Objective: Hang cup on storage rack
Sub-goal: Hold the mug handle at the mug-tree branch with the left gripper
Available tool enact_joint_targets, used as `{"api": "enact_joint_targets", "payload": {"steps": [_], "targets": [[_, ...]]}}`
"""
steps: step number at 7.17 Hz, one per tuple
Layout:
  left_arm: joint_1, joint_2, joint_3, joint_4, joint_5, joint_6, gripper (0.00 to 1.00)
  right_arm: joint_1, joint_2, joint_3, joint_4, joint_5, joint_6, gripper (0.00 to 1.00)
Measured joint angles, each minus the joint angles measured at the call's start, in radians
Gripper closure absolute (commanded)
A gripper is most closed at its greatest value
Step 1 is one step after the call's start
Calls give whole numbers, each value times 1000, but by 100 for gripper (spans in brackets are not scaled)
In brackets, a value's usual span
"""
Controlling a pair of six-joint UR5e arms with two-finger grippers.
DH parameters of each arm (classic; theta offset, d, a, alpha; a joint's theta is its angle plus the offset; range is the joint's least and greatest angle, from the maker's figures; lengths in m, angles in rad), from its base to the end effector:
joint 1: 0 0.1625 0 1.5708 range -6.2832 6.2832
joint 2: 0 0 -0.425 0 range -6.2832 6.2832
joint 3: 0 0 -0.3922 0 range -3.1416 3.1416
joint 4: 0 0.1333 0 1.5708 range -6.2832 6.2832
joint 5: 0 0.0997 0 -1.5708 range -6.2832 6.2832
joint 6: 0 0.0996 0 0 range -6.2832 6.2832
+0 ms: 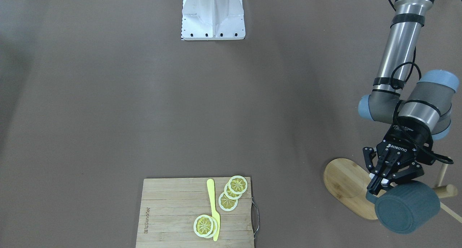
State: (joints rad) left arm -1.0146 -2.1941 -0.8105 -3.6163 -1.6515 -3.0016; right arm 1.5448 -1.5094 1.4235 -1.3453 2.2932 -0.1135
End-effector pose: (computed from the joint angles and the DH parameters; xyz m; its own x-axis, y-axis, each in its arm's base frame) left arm 0.2617 -0.6583 0.4342 -0.8229 -0.5458 -0.1581 -0.0607 0.3611 -0.9306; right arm 0.0538 -0.5275 0.6805 0.7398 -0.2229 0.6348 0.1102 0.9709 0.2124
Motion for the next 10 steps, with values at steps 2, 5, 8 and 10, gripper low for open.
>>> {"api": "enact_joint_targets", "payload": {"steps": [2, 5, 8, 10], "targets": [[0, 16, -1, -1, -8, 2, 100, 0, 0, 1, 0, 0, -1, 0], [5, 26, -40, 0, -6, 0, 100, 0, -2, 2, 0, 0, -1, 0], [29, 18, -112, 52, 7, 2, 100, 0, -2, 2, 0, -1, 0, 0], [65, 25, -125, 57, 10, 17, 100, 0, -2, 1, 0, -1, 0, 0]]}}
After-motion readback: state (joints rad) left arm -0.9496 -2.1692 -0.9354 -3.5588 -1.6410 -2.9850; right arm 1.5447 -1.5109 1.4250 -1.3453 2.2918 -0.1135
